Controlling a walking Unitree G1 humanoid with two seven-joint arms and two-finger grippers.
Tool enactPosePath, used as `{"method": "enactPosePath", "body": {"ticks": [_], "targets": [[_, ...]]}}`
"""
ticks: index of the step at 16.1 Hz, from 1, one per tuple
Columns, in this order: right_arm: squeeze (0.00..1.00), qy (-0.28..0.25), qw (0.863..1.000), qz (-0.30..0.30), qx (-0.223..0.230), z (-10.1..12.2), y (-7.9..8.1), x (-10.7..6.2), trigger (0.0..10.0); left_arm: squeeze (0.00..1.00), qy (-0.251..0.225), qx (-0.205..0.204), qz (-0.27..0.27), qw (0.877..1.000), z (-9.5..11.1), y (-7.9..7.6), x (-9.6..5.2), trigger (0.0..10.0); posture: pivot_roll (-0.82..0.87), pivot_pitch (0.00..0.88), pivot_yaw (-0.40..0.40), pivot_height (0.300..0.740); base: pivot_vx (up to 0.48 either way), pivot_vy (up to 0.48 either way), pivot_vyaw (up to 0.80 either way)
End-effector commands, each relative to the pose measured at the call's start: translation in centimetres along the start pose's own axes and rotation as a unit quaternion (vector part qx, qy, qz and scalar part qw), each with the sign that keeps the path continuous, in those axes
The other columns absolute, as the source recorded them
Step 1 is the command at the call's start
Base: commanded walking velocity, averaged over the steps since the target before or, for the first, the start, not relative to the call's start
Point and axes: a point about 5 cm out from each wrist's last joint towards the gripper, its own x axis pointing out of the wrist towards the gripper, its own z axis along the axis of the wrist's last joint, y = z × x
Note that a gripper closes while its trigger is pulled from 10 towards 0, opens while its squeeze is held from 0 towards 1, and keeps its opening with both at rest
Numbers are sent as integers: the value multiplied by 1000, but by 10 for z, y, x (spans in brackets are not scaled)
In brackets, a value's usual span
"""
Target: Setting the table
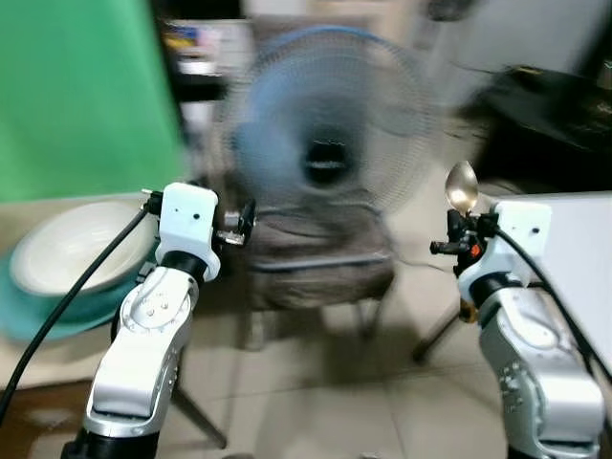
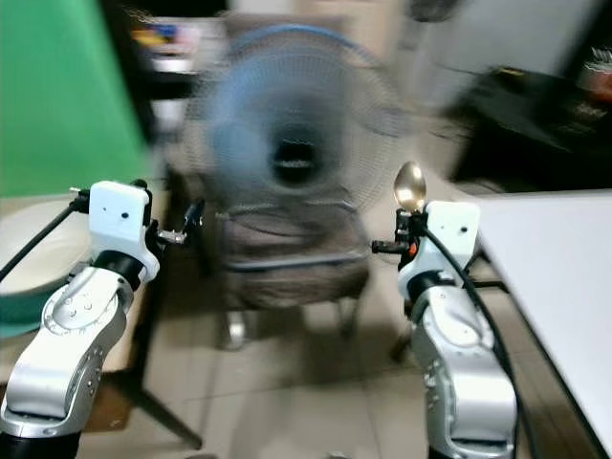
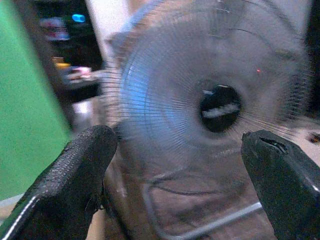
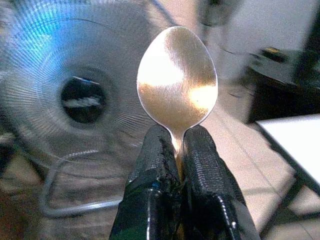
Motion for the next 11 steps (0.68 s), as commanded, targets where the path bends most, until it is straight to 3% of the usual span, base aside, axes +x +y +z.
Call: {"method": "enactPosePath", "body": {"ticks": [1, 4, 11], "targets": [[0, 6, 1000, -13, -3, 0, -2, -2, 10000, 0, -4, 1, -6, 1000, 2, -1, 3, 10000, 52, 0, 31, 740, 0, 0, -781], [0, -1, 1000, -22, -19, 3, -4, -1, 10000, 0, 1, 0, -22, 1000, 1, -7, 9, 10000, 29, 0, 41, 740, 0, 0, -788], [0, -1, 1000, -1, -22, 5, 1, -5, 10000, 0, 16, -26, 25, 999, -9, 0, 7, 10000, 28, 0, 21, 740, 0, 0, -788]]}}
